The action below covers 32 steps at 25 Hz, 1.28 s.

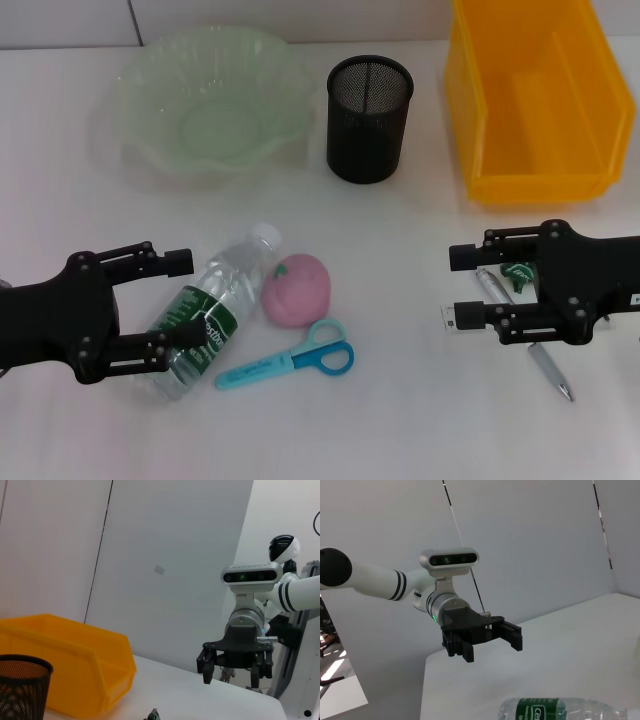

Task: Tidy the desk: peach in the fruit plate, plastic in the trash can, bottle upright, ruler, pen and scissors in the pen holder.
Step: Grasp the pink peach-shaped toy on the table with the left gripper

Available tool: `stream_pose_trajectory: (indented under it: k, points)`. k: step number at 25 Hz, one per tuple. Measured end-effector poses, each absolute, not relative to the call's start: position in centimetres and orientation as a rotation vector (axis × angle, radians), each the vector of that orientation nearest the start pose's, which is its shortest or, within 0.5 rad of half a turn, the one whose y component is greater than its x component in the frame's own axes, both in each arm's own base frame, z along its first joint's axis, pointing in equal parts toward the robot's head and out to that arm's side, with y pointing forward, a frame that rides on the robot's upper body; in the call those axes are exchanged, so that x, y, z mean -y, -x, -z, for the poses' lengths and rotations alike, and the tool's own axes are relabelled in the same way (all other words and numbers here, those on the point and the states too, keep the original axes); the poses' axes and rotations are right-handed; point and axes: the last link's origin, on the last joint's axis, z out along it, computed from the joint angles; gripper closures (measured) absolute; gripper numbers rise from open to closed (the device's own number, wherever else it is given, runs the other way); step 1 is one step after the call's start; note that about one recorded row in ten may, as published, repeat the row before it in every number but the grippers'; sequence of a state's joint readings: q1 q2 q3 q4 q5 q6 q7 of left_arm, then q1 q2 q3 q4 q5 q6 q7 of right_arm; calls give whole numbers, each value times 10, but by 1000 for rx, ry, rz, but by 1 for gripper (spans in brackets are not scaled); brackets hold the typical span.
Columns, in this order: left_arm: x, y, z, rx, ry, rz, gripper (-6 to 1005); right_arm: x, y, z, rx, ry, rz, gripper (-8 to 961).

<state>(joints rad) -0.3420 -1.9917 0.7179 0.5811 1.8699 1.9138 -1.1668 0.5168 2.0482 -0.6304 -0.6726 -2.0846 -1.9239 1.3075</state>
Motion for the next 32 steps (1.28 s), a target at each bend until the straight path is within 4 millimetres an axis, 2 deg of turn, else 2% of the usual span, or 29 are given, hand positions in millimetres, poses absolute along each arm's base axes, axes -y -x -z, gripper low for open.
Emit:
stream_pose_trajectory:
  k: [22, 25, 26, 27, 28, 29, 30, 31, 32]
  points:
    - [-251, 289, -37, 492, 2828, 986, 271, -285, -261, -16, -499, 2948, -841, 310]
    - [-262, 278, -46, 510, 2867, 938, 279, -284, -270, -20, -539, 2868, -853, 310]
    - [-273, 262, -53, 481, 2907, 873, 281, -284, -277, -26, -566, 2804, -868, 310]
    - [-273, 262, -53, 481, 2907, 873, 284, -284, -277, -26, -566, 2804, -868, 310]
    - [-279, 252, -55, 471, 2934, 828, 286, -282, -281, -29, -585, 2770, -878, 310]
    - [-291, 233, -56, 439, 2989, 724, 289, -279, -289, -33, -618, 2712, -896, 310]
    - [-291, 233, -56, 439, 2989, 724, 291, -279, -289, -33, -618, 2712, -896, 310]
    - [-305, 210, -52, 401, 3051, 591, 294, -275, -295, -36, -652, 2669, -914, 310]
    - [-305, 210, -52, 401, 3051, 591, 296, -275, -295, -36, -652, 2669, -914, 310]
